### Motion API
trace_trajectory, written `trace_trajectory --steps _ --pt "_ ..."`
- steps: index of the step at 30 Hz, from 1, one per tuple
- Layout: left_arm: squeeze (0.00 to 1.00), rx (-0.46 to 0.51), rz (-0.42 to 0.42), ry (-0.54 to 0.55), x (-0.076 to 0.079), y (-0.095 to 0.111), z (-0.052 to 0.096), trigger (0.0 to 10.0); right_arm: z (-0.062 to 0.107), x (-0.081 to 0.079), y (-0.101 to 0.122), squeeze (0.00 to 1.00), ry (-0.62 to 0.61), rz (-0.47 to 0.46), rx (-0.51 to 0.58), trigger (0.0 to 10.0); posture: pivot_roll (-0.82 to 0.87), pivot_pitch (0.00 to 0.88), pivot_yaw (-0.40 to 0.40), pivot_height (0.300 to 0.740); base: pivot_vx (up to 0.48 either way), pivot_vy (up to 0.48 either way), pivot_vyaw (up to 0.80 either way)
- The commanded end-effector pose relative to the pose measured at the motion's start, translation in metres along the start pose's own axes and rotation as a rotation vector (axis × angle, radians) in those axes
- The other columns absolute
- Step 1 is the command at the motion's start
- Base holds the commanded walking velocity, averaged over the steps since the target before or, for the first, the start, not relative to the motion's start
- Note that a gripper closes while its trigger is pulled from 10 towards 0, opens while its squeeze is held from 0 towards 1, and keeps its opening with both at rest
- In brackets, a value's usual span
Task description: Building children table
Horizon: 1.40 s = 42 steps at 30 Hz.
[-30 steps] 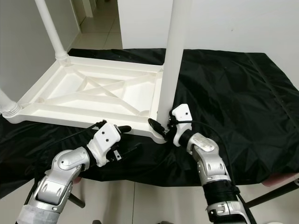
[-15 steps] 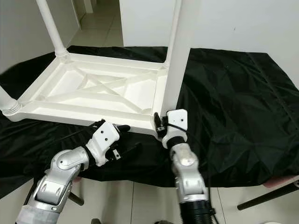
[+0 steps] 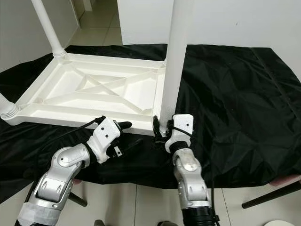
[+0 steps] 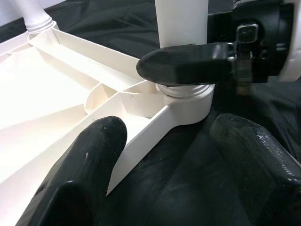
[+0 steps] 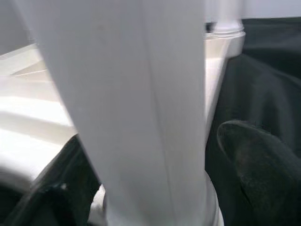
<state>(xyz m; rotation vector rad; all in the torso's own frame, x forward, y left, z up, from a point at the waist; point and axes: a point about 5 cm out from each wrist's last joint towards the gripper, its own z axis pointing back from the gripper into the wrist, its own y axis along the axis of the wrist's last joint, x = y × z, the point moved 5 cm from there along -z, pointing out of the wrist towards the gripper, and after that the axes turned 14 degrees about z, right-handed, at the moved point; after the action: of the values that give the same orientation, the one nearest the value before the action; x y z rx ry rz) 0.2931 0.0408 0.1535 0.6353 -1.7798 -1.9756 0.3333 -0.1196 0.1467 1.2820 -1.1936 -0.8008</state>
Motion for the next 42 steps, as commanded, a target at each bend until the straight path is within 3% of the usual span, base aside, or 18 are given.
trace_trajectory --steps 1,3,4,9,20,21,22,23,24,29,30,31,42 --pt "0.00 0.014 0.015 0.097 -0.009 0.000 0.003 10.0 0.002 -0.001 0.001 0.14 0.049 -0.014 0.001 10.0 -0.07 0.109 0.053 0.740 0.000 0.000 0.00" --pt "0.00 0.014 0.015 0.097 -0.009 0.000 0.003 10.0 0.002 -0.001 0.001 0.14 0.049 -0.014 0.001 10.0 -0.07 0.109 0.053 0.740 0.000 0.000 0.00" --pt "0.00 0.018 0.020 0.092 -0.008 0.001 0.003 10.0 0.003 0.004 0.001 0.00 0.098 0.027 0.006 10.0 -0.07 0.115 0.050 0.740 0.000 0.000 0.00" --pt "0.00 0.021 0.056 0.040 0.000 0.003 0.006 10.0 0.003 0.005 0.008 0.00 0.324 0.141 0.057 10.0 -0.08 0.137 0.054 0.740 0.000 0.000 0.00" --pt "0.00 0.013 0.067 -0.090 0.018 0.002 0.013 10.0 -0.011 -0.001 0.009 0.00 0.508 0.213 0.085 10.0 -0.07 0.139 0.059 0.740 0.000 0.000 0.00" --pt "0.00 0.010 0.064 -0.095 0.019 0.002 0.014 10.0 -0.013 -0.002 0.010 0.00 0.517 0.215 0.089 4.9 -0.07 0.138 0.064 0.740 0.000 0.000 0.00" --pt "0.00 0.008 0.063 -0.097 0.019 0.002 0.015 10.0 -0.014 -0.002 0.010 0.00 0.521 0.216 0.092 1.1 -0.07 0.138 0.064 0.740 0.000 0.000 0.00" --pt "0.00 0.008 0.063 -0.097 0.019 0.002 0.015 10.0 -0.014 -0.002 0.010 0.00 0.521 0.216 0.092 1.1 -0.07 0.138 0.064 0.740 0.000 0.000 0.00" --pt "0.00 0.005 0.056 -0.099 0.020 0.002 0.015 10.0 -0.015 -0.002 0.009 0.00 0.525 0.214 0.090 0.0 -0.07 0.133 0.070 0.740 0.000 0.000 0.00" --pt "0.00 -0.003 0.047 -0.100 0.020 0.003 0.017 10.0 -0.014 0.001 0.007 0.00 0.536 0.199 0.096 0.0 -0.07 0.129 0.074 0.740 0.000 0.000 0.00" --pt "0.00 -0.003 0.049 -0.096 0.018 0.003 0.017 10.0 -0.012 0.002 0.006 0.00 0.533 0.189 0.091 7.7 -0.07 0.127 0.076 0.740 0.000 0.000 0.00" --pt "0.00 -0.003 0.049 -0.091 0.017 0.003 0.016 10.0 -0.010 0.002 0.006 0.00 0.528 0.182 0.087 10.0 -0.07 0.127 0.076 0.740 0.000 0.000 0.00" --pt "0.00 0.008 0.049 -0.095 0.017 0.005 0.010 10.0 -0.005 -0.003 0.009 0.00 0.394 0.125 0.086 10.0 -0.10 0.132 0.069 0.740 0.000 0.000 0.00"
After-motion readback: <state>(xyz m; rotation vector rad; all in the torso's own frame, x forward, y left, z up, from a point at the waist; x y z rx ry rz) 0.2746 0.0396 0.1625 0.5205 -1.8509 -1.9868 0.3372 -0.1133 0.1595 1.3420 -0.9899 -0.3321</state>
